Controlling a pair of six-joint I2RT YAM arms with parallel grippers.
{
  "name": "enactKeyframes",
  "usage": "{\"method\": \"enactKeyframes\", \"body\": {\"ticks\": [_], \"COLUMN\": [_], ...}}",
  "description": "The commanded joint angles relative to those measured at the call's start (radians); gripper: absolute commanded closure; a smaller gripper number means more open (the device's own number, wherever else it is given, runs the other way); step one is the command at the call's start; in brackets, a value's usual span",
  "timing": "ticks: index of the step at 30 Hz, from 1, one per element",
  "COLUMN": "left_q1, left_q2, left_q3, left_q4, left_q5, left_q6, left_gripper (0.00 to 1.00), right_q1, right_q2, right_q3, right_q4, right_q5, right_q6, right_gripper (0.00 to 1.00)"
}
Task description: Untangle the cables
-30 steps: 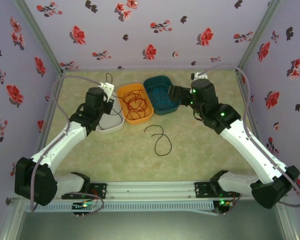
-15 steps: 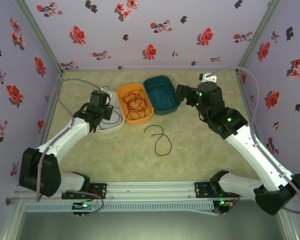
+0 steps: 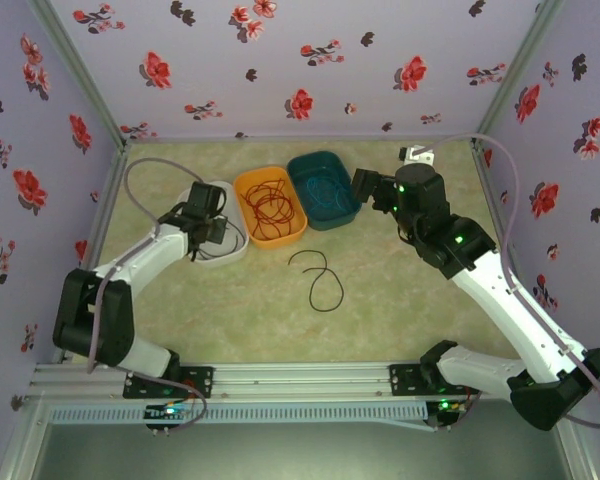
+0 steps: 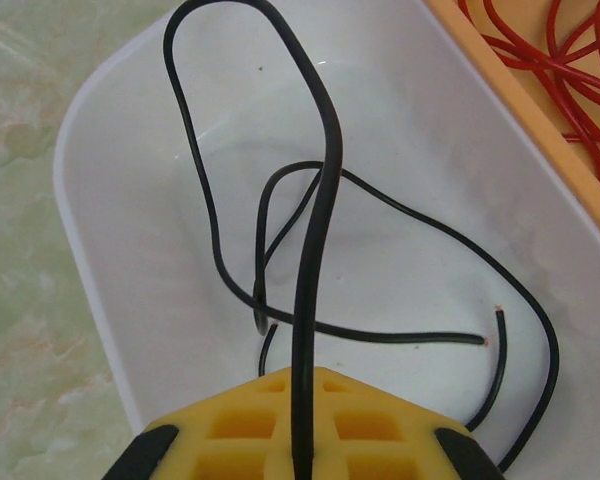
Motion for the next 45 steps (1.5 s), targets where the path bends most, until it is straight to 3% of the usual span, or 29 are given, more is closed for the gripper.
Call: {"method": "enactKeyframes", "body": {"ticks": [1, 23, 31, 39, 45], "left_q1": [0.009, 0.002, -0.004, -0.005, -0.005], "left_q2": [0.050, 0.329, 0.277, 0.192, 0.115], "left_q3": [0.048, 0.230, 0.255, 0.267, 0.266], "left_q4": [-0.009, -0.135, -0.172, -0.202, -0.207], "left_q5": [-0.025, 0.048, 0.051, 0.040, 0.034], "left_q6": [-0.042, -0.120, -0.159, -0.185, -0.203], "left_gripper": [1.00, 0.99, 0.55, 0.39, 0.35], "right_q1": [-0.011, -0.014, -0.014, -0.014, -0.014], "right_q2": [0.001, 0.022, 0.035, 0.051, 0.061], "right_q3": [-0.004, 0.006, 0.013, 0.025, 0.034], "right_q4": [0.008, -0.032, -0.029, -0.029, -0.036], "right_q5": [-0.002, -0.007, -0.016, -0.024, -0.056], "right_q6": [0.004, -0.002, -0.008, -0.024, -0.031], "right_gripper": [0.01, 0.01, 0.01, 0.01, 0.01]}}
